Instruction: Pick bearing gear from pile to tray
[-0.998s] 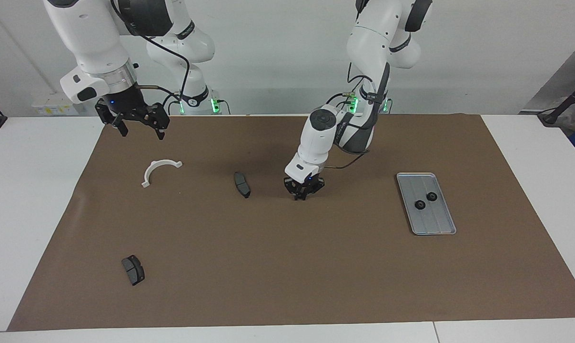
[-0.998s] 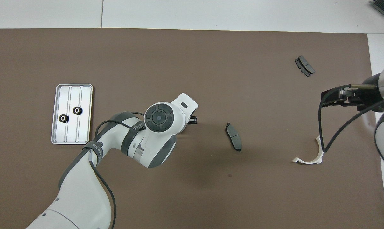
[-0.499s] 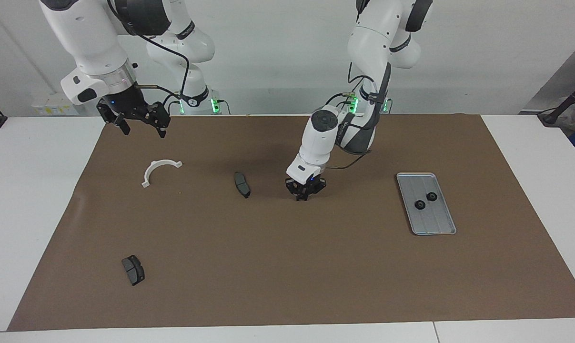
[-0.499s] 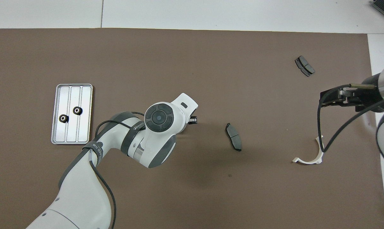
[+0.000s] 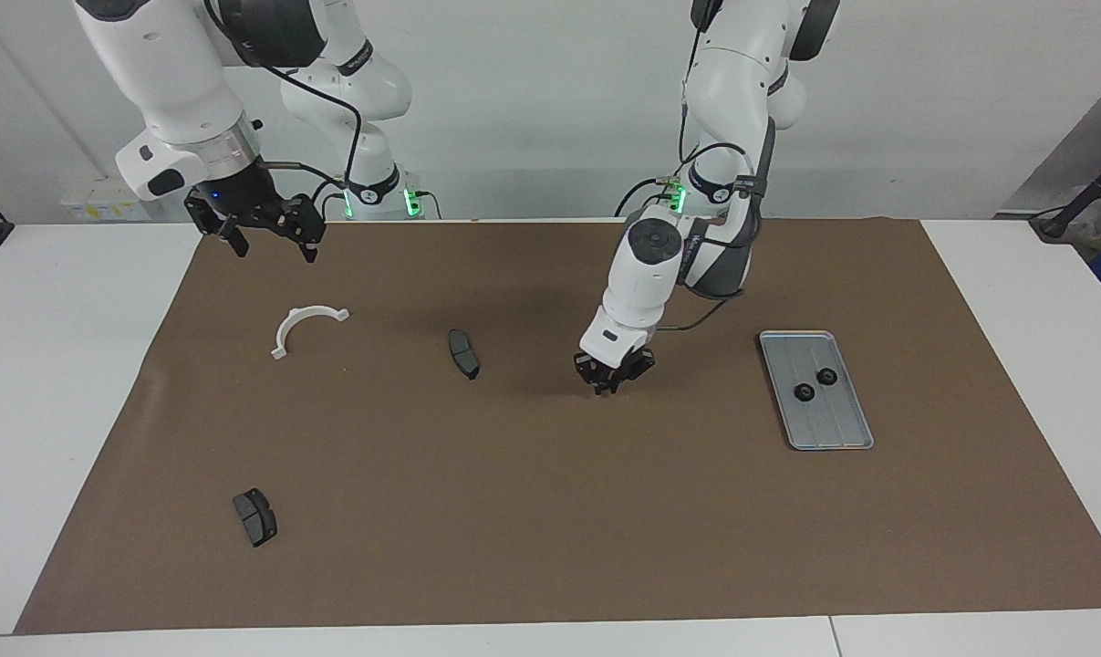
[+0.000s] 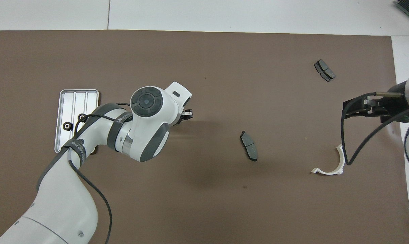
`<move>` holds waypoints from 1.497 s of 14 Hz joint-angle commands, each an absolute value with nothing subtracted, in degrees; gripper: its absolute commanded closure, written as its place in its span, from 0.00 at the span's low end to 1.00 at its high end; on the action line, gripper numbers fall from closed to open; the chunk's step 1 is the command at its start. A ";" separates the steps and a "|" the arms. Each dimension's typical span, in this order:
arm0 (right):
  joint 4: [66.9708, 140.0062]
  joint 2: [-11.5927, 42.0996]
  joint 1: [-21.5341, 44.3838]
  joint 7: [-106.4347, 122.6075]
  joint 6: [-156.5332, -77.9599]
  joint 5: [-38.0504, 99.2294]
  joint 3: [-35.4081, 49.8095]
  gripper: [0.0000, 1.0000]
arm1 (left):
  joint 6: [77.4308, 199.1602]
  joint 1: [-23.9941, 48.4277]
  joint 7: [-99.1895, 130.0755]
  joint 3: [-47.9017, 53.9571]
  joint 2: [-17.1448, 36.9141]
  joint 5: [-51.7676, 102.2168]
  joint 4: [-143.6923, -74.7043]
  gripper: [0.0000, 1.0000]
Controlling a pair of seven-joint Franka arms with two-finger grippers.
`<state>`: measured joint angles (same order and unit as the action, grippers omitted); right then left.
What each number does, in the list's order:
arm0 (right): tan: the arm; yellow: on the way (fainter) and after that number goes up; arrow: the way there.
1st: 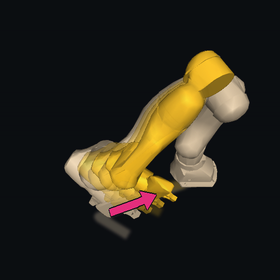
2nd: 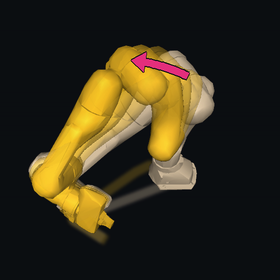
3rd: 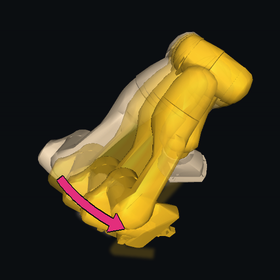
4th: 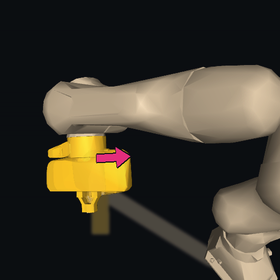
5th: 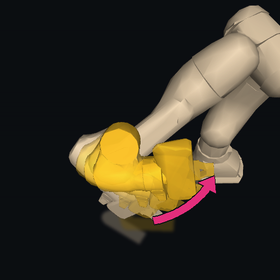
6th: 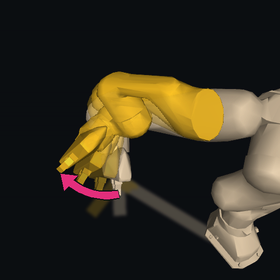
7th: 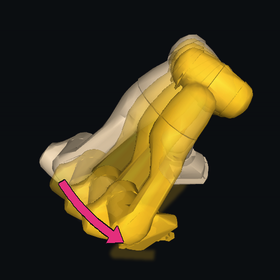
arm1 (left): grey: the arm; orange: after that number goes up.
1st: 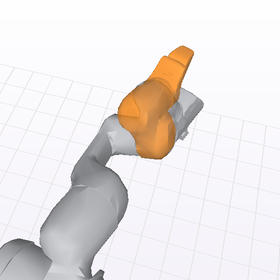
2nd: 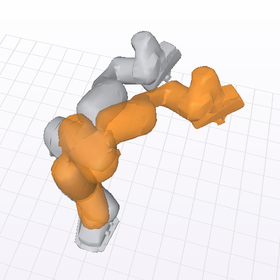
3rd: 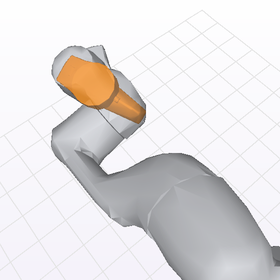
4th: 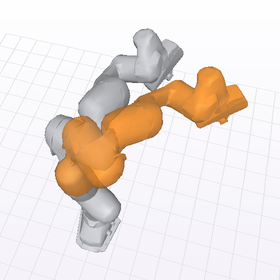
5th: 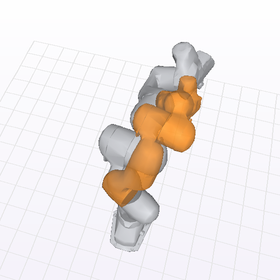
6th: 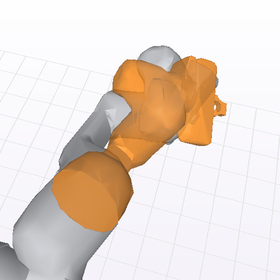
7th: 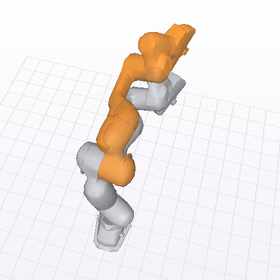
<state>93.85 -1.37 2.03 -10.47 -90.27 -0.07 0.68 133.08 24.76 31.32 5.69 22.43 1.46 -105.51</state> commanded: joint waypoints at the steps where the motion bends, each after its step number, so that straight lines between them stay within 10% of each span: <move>1: 93.96 -1.93 1.23 -8.09 -90.09 1.23 0.79 0.00 | 126.76 20.06 23.33 5.98 19.43 1.76 -105.47 0.87; 16: 93.96 -1.93 1.32 -8.09 -90.09 1.58 0.88 0.00 | 115.75 -4.03 -26.53 5.54 14.33 1.50 -110.82 0.86; 21: 93.96 -2.02 1.32 -8.09 -90.09 1.58 0.88 0.00 | 115.14 -4.48 -27.42 5.45 13.80 1.06 -111.80 0.58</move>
<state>93.85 -1.41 2.03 -10.44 -90.27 0.00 0.68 115.89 -4.26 -26.66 5.26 15.82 1.41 -109.93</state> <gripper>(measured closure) 0.000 0.700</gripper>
